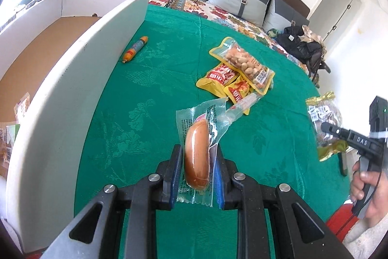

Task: Organize snacks
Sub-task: 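Grasp the gold mesh bag with the right gripper while the left holds the sausage pack, then carry the sausage pack and gold bag into the white box, opening both grippers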

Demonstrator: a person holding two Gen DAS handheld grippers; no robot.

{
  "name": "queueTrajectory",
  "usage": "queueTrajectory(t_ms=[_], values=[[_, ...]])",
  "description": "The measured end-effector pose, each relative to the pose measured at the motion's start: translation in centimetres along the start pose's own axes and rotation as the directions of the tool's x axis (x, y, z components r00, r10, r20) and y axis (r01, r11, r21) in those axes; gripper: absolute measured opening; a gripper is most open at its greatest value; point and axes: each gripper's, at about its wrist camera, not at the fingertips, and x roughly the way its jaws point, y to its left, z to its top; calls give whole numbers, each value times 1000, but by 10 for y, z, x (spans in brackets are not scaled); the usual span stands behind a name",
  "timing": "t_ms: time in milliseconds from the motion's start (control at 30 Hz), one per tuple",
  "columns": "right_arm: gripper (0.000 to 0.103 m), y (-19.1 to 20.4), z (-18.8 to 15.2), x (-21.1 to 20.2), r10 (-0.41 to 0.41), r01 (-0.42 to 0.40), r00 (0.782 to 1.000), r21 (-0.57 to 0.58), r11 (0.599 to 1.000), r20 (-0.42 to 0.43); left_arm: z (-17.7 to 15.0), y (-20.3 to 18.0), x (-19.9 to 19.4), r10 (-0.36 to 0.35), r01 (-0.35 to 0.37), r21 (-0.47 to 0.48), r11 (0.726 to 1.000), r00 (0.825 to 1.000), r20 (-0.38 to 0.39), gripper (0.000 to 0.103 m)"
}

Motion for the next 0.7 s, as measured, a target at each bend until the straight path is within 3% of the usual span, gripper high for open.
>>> queueTrajectory(t_ms=[167,300,433,533,700], values=[[50,16,-14,-33,101,-103,993,24,994,65,8,-6,-37,-66,67,-17,998,996,54,23],[50,36,-11,-53,254,-262,961,61,963,113,16,-5,-73,-99,102,-21,995,989,111,23],[50,74,-7,-61,339,-343,935,29,939,103,25,13,-111,-120,130,-55,990,979,168,23],[50,117,-3,-66,387,-385,919,-44,922,81,36,41,-141,-97,118,-86,989,972,212,23],[50,205,9,-66,486,-474,873,-164,865,39,54,108,-181,49,-9,-149,989,962,268,23]])
